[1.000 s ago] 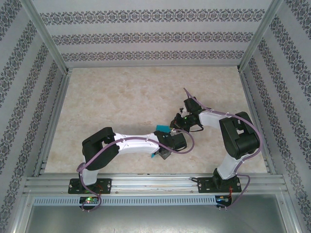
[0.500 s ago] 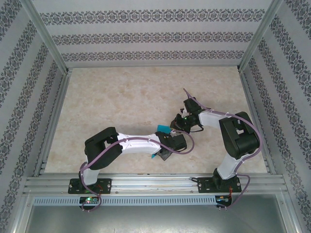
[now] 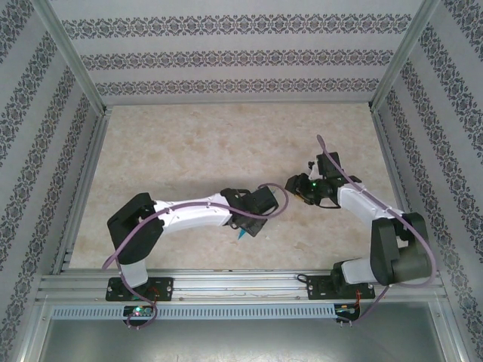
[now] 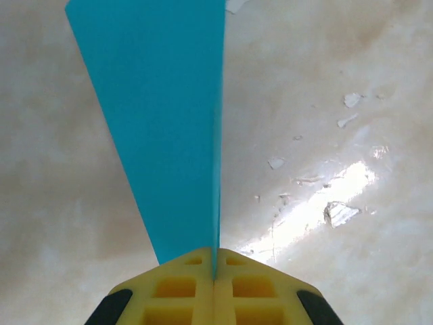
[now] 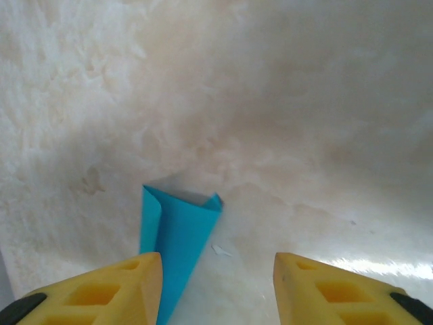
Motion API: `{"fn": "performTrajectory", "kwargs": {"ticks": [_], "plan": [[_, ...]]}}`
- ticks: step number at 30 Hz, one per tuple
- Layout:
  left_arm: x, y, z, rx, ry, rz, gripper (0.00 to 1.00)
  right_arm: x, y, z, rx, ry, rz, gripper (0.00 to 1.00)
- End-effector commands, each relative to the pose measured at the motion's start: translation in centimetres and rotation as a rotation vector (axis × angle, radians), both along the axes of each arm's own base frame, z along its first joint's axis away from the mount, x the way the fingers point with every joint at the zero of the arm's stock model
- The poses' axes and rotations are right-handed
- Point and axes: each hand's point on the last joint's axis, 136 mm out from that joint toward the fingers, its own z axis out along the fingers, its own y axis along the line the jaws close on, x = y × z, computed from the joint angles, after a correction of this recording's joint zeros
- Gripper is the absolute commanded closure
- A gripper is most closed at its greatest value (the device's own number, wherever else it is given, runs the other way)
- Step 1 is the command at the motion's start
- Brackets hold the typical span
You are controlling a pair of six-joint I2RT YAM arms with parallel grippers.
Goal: Fold a paper plane with a square sheet of paper (fold left side to right side)
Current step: Fold the wing for the fifth time at the center of the table.
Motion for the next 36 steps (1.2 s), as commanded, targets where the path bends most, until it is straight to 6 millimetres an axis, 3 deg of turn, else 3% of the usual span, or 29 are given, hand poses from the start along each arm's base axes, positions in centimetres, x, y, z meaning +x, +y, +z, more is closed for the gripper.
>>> {"fn": "performTrajectory", "kwargs": {"ticks": [1,8,15,24,36], "plan": [[-0.9,-1.0,-0.5,-0.136,0.146,0.033,1.00,-1.3,-0.4,-0.4,-0.034,-0.038,0.045,0.50],[-0.2,-2.4,-0.7,-0.297,0.276,0.103,1.00,-2.7,0.1,0.0,-0.003,-0.107,0.076,0.43],[1.6,-3.2,-0.5,-0.514,0.340,0.218,1.00,-3.8,2.5,-0.7,0.068,-0.133,0.125,0.42],[3.2,-2.1,-0.2,-0.679,0.345,0.289,1.00,-3.9,5.0,-1.0,0.121,-0.173,0.127,0.43],[3.4,-1.6,0.6,-0.849,0.396,0.310,1.00,-3.0,8.0,-1.0,0.166,-0.214,0.135,0.46]]}}
